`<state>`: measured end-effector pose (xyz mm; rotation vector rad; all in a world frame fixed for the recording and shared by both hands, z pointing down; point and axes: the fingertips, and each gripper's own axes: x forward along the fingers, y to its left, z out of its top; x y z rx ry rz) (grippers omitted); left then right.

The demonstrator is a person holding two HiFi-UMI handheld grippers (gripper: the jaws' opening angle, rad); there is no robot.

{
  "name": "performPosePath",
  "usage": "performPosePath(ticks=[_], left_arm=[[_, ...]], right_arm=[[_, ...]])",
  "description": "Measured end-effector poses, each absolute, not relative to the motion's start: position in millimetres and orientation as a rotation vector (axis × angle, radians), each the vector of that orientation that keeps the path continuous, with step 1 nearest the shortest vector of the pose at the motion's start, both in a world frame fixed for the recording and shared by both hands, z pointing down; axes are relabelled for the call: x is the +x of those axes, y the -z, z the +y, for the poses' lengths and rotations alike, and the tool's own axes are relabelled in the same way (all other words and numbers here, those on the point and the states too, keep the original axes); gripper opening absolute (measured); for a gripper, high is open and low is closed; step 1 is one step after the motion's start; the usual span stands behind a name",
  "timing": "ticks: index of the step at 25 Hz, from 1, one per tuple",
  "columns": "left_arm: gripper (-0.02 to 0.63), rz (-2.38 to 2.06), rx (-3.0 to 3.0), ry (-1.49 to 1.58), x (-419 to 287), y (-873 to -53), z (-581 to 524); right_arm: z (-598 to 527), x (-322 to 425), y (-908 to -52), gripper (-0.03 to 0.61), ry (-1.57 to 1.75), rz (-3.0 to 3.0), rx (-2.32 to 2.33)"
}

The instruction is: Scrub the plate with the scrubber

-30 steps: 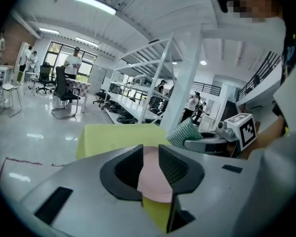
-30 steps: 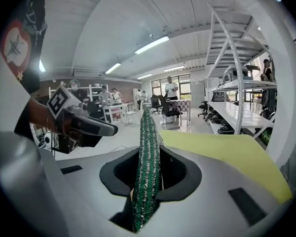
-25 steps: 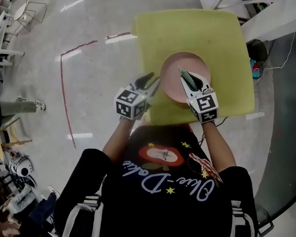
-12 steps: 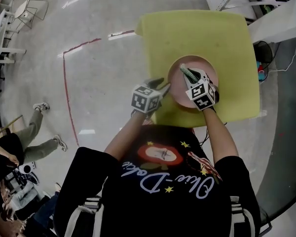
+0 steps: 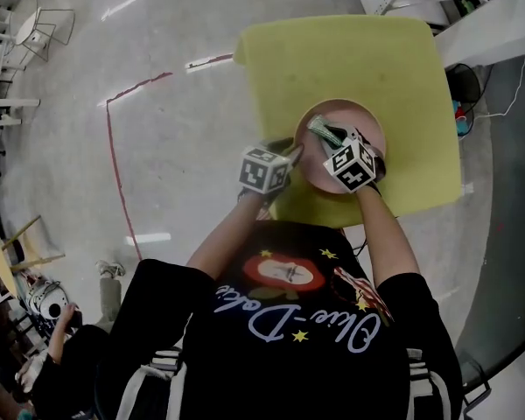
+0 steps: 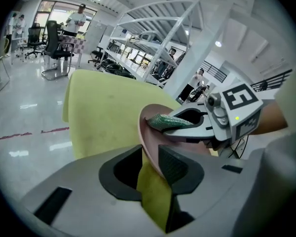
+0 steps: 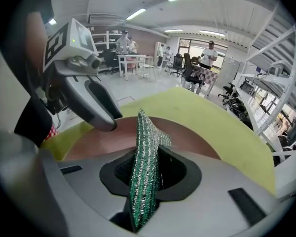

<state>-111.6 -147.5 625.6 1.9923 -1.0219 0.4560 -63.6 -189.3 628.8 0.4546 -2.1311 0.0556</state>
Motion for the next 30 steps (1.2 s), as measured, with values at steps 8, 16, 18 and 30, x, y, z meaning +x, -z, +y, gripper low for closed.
performPosePath(ticks=[8,16,18,30], left_arm=[[0.071,-1.025,1.99,-0.447,-109.3,-626.4,-151.7],[0.071,-1.049,1.977,-0.471,-112.3,-628.4,-149.0],[0.071,-1.061,1.972,-0.478,-113.9,-627.8,-148.8],[0.054,-1.12,1.968,-0.497,-108.1,-624.9,-154.1]], right_arm=[[-168.8,-61.3,-635.3,0.061,0.024,-2.06,0.242],[-124.2,-57.9,-637.4,0.061,0.018,-2.079,0.152],[-111.8,-58.5,-637.0,0.061,0.019,-2.084,0.131],[-82.1,-55.6,-633.3,0.063,-0.042,-2.137,0.076]])
